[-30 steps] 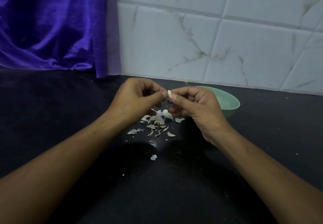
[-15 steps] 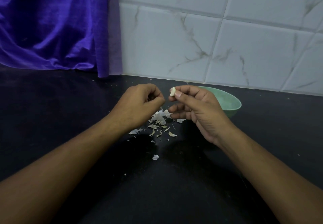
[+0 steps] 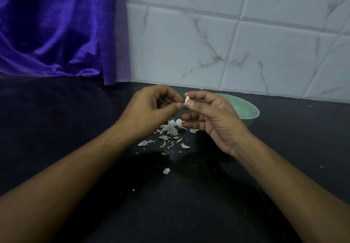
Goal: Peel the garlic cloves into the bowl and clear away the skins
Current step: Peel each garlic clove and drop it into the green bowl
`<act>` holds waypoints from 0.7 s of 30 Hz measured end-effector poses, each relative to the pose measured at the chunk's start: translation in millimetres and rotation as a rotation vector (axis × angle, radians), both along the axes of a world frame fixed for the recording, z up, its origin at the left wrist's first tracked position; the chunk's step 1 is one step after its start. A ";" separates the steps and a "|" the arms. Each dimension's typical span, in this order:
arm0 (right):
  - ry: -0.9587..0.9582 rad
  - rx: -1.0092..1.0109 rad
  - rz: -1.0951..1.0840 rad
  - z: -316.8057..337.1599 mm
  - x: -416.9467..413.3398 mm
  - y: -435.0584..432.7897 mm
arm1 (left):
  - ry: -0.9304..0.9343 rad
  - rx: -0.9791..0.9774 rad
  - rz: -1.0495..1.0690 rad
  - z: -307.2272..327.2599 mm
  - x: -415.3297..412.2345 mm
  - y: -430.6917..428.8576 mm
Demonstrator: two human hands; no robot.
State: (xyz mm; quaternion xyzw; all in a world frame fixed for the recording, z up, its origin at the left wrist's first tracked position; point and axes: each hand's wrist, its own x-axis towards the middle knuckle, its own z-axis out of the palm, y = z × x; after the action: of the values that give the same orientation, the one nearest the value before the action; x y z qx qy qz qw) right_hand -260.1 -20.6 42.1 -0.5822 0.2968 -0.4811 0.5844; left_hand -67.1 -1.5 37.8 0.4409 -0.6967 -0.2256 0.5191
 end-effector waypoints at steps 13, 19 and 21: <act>-0.005 -0.023 -0.031 0.0 0.0 -0.8 | -0.008 0.003 0.045 2.8 -0.3 1.8; 0.005 -0.059 -0.034 -1.7 -0.6 -2.0 | 0.030 -0.025 -0.006 4.0 0.0 2.8; 0.008 -0.064 -0.040 -2.0 -0.9 -2.2 | 0.033 -0.029 -0.010 4.3 1.0 2.2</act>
State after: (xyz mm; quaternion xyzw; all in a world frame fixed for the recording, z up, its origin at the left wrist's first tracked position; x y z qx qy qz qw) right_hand -261.0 -22.8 40.1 -0.5965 0.2950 -0.4996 0.5546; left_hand -66.1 0.8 42.0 0.4263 -0.6933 -0.2253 0.5356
